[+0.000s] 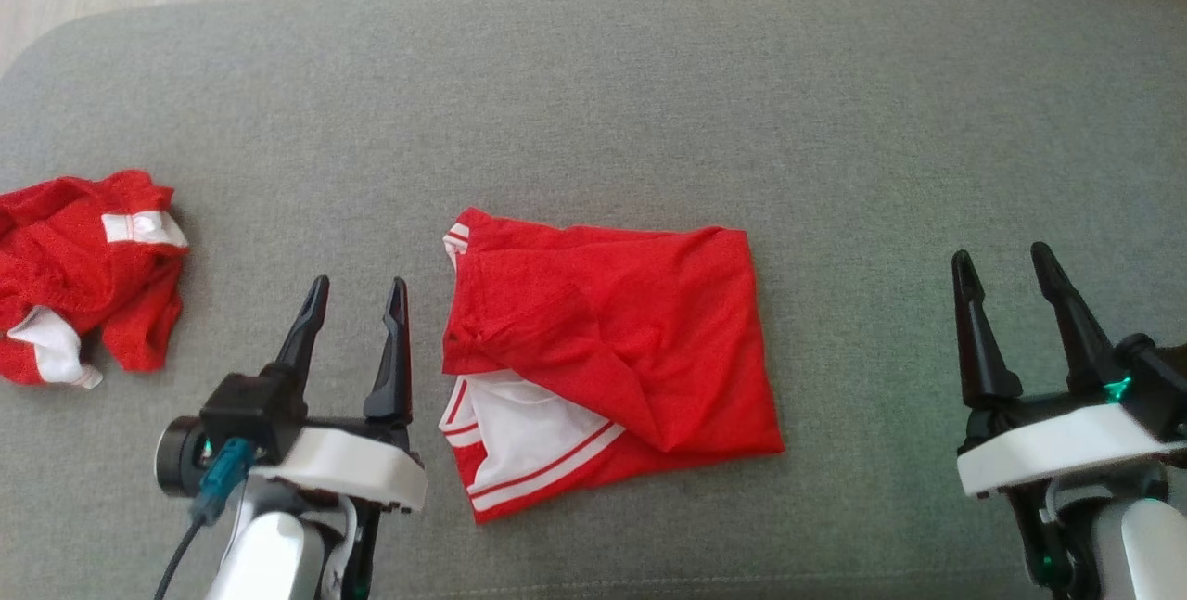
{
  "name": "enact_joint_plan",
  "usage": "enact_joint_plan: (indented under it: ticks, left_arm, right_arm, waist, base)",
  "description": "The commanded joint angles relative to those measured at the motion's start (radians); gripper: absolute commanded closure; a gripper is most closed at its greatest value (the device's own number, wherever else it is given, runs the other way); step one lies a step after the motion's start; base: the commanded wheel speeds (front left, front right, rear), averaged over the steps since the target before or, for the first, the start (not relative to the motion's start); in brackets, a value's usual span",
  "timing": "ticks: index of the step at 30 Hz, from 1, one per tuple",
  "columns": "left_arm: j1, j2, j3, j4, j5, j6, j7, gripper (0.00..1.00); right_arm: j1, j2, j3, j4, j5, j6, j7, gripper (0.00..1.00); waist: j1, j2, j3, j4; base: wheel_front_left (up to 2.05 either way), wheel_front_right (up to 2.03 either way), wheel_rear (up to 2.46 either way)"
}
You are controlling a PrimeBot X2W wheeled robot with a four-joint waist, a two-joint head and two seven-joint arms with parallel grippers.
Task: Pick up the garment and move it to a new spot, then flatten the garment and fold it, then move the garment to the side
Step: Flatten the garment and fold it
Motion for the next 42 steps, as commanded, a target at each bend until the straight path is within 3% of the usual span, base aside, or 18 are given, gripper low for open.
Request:
enact_joint_plan:
  ticks: [1,14,15,16,23,32,37,42]
  left_arm:
    - [-0.019,0.019,0.034,-0.039,-0.003,0.005,0.001,0.00]
    - [-0.016,0.026,0.026,-0.039,-0.010,0.009,0.001,0.00]
    - [-0.018,0.026,0.024,-0.039,-0.010,0.009,0.001,0.00]
    - [-0.020,0.025,0.022,-0.040,-0.010,0.009,0.001,0.00]
    - [-0.053,0.020,0.007,-0.046,-0.009,0.002,-0.001,0.00]
    - [-0.108,-0.008,-0.020,-0.020,-0.012,-0.013,-0.014,0.00]
    - [-0.124,-0.017,-0.025,-0.010,-0.014,-0.016,-0.019,0.00]
    - [-0.127,-0.020,-0.020,-0.005,-0.013,-0.015,-0.022,0.00]
  right_arm:
    - [-0.011,-0.004,0.016,-0.044,-0.006,0.007,0.006,0.00]
    - [0.003,0.002,0.014,-0.058,-0.014,0.007,0.024,0.00]
    - [0.003,0.001,0.014,-0.057,-0.014,0.007,0.026,0.15]
    - [0.002,0.000,0.013,-0.055,-0.014,0.007,0.027,1.00]
    - [-0.064,-0.015,0.082,0.015,-0.011,0.007,0.035,1.00]
    - [-0.241,0.013,0.434,0.309,0.046,0.007,-0.011,1.00]
    - [-0.316,0.032,0.530,0.453,0.096,0.007,-0.044,1.00]
    - [-0.372,0.041,0.637,0.515,0.165,0.007,-0.074,1.00]
  waist:
    - [0.0000,-0.0001,-0.001,0.001]
    - [0.0000,-0.0001,-0.007,0.009]
    - [0.0000,-0.0001,-0.006,0.012]
    - [0.0000,-0.0001,-0.004,0.016]
    - [0.0000,-0.0001,0.031,0.058]
    - [0.0000,-0.0001,0.086,0.146]
    - [0.0000,-0.0001,0.104,0.169]
    - [0.0000,-0.0001,0.114,0.169]
  base:
    - [0.00,0.00,0.00]
    - [0.00,0.00,0.00]
    - [0.00,0.00,0.00]
    - [0.00,0.00,0.00]
    - [0.00,0.00,0.00]
    - [0.00,0.00,0.00]
    - [0.00,0.00,0.00]
    - [0.00,0.00,0.00]
